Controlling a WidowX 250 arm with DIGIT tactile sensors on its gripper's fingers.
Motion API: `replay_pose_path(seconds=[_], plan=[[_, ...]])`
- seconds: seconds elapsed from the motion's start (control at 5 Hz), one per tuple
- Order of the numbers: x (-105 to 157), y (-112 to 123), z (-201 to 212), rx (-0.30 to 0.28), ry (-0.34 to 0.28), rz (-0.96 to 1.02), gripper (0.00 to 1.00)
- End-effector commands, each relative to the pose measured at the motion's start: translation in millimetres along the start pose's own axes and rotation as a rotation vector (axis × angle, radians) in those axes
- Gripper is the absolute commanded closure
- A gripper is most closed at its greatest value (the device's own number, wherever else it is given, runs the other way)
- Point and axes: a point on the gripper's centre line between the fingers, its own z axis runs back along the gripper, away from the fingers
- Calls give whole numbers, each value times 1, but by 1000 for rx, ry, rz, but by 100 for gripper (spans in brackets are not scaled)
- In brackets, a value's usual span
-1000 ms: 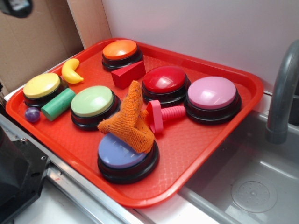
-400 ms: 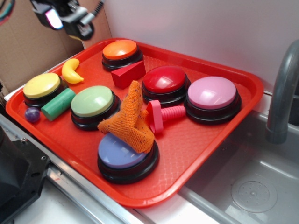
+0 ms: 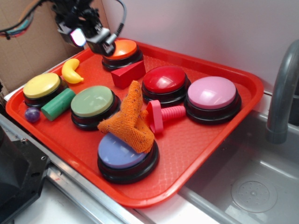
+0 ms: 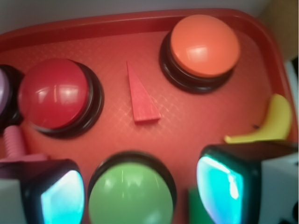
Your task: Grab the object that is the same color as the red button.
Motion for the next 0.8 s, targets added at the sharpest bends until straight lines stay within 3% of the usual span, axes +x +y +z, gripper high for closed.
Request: replay_pose_path(seconds=[0.0, 0.6], plan=[[16, 13, -28, 45, -35, 21, 0], [22, 18, -58, 46, -52, 16, 0]])
